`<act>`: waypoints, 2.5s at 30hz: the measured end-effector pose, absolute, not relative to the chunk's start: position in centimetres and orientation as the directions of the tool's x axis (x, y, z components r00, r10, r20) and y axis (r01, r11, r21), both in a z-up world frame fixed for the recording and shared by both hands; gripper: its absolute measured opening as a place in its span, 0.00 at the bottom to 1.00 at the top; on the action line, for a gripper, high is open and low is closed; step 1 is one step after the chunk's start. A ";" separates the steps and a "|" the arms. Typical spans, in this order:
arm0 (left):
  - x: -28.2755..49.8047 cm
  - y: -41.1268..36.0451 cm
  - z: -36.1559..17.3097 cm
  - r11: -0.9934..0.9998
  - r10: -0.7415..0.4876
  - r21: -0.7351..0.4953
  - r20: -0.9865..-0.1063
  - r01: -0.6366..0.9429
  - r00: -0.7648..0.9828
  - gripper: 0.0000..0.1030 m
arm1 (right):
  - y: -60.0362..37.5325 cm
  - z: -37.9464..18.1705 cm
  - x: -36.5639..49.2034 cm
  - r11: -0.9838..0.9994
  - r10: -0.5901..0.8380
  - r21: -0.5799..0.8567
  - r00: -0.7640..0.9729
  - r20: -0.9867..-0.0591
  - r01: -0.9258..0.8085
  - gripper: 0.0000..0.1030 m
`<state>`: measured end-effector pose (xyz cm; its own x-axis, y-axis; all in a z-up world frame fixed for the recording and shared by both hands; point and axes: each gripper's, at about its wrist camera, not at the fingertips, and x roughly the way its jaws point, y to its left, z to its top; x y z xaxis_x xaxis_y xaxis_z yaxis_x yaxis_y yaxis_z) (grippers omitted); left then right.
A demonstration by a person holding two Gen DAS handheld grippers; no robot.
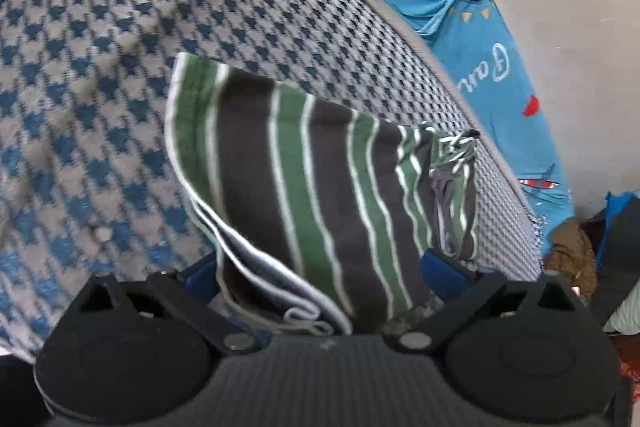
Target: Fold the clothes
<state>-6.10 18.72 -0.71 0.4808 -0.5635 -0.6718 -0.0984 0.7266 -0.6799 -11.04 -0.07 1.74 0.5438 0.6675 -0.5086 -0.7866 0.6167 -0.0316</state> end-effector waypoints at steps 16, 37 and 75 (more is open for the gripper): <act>-5.5 17.4 -0.5 0.745 -0.551 -0.664 -0.669 -0.067 0.499 0.62 | 1.4 -1.0 -12.9 0.580 0.581 -0.250 0.609 -0.540 -0.775 0.36; -2.5 21.0 -1.1 0.745 -0.468 -0.640 -0.702 -0.188 0.537 1.00 | 0.4 0.9 -12.1 0.650 0.582 -0.222 0.664 -0.468 -0.726 0.07; 3.7 5.7 8.3 0.805 -0.450 -0.587 -0.509 0.086 0.733 0.10 | -10.0 7.1 -10.6 0.873 0.359 -0.233 0.887 -0.291 -0.429 0.07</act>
<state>3.75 5.74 8.28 0.7333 -0.4502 -0.5095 0.0862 0.8048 -0.5872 -10.63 -10.03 7.13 0.8870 0.3586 -0.2910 -0.4292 0.8728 -0.2326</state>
